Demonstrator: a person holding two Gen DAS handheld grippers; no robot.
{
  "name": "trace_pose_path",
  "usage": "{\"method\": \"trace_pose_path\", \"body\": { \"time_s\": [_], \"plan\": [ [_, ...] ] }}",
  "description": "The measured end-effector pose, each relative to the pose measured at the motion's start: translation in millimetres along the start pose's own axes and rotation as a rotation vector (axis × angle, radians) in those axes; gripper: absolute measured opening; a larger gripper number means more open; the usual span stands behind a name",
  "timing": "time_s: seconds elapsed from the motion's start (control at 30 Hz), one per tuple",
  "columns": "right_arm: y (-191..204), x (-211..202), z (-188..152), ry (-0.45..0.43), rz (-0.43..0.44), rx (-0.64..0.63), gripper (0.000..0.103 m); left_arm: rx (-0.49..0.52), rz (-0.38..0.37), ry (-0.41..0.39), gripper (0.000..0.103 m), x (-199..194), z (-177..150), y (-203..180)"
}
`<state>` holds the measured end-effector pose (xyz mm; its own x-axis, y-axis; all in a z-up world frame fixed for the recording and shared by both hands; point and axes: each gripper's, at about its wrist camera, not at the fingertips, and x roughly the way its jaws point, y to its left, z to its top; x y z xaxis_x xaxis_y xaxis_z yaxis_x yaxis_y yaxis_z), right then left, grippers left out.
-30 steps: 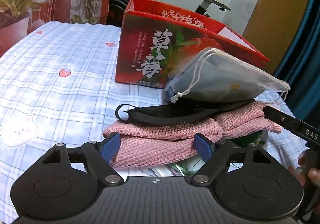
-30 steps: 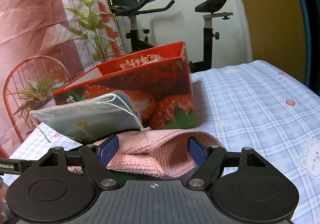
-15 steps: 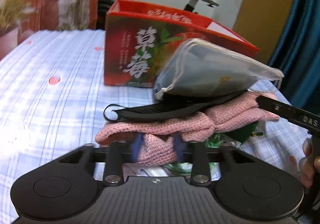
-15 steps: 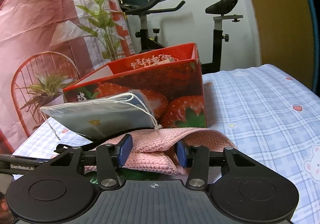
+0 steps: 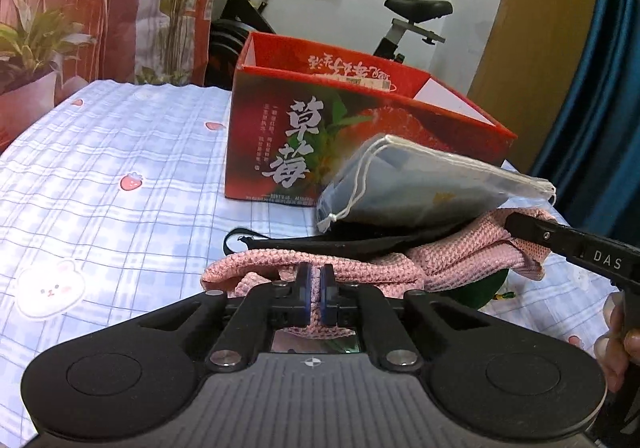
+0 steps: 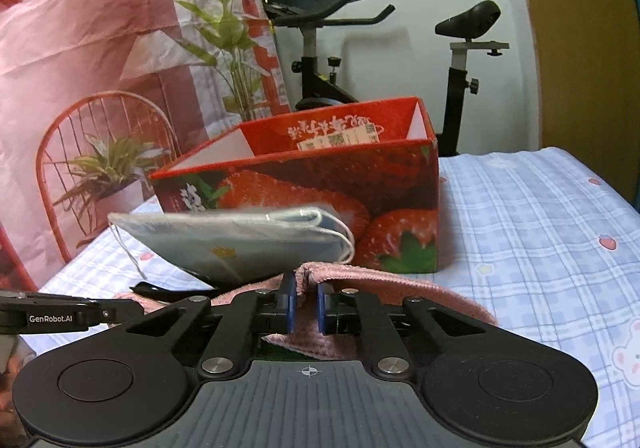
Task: Organize soft objects
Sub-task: 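Close the left gripper on the pink knit towel while the right gripper grasps it too, then lift the pink towel with both grippers and carry it over the box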
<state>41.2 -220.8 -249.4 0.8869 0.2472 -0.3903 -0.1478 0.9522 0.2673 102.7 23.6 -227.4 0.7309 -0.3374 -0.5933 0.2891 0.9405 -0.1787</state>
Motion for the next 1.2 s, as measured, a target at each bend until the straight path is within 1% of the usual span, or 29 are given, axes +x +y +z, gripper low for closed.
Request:
{"method": "trace_pose_path", "body": {
  "time_s": [0.13,0.27,0.4,0.47,0.5,0.53,0.63,0.7,0.9,1.07,1.2],
  "plan": [
    [3,-4,-1,-0.003,-0.004,-0.013,0.009,-0.009,0.001,0.021,0.006,1,-4,2],
    [1,-9,-5,-0.001,-0.017,0.001,0.009,-0.020,-0.005,0.035,0.007,1,-7,4],
    [-4,-13,-10,0.002,-0.028,0.017,0.009,0.002,0.000,0.049,0.014,3,-11,2],
    [-3,-13,-12,0.005,-0.032,0.013,0.009,0.014,0.001,0.056,0.022,4,-14,1],
    [-3,-13,-13,0.004,-0.033,0.011,0.009,0.014,0.001,0.061,0.033,4,-15,1],
    [-3,-14,-13,0.004,-0.033,0.010,0.009,0.011,0.002,0.063,0.041,4,-16,2],
    [-3,-14,-14,0.005,-0.036,0.012,0.009,-0.008,-0.002,0.069,0.050,5,-16,5],
    [-4,-14,-15,0.005,-0.037,0.015,0.009,-0.016,-0.011,0.078,0.053,7,-17,7],
    [-9,-13,-16,0.001,-0.041,0.028,0.010,0.001,-0.008,0.085,0.057,12,-19,4],
    [-11,-12,-16,-0.001,-0.040,0.035,0.010,-0.012,-0.011,0.092,0.059,17,-20,6],
    [-11,-12,-16,-0.003,-0.039,0.039,0.010,0.008,-0.009,0.087,0.059,18,-23,3]
  ]
}}
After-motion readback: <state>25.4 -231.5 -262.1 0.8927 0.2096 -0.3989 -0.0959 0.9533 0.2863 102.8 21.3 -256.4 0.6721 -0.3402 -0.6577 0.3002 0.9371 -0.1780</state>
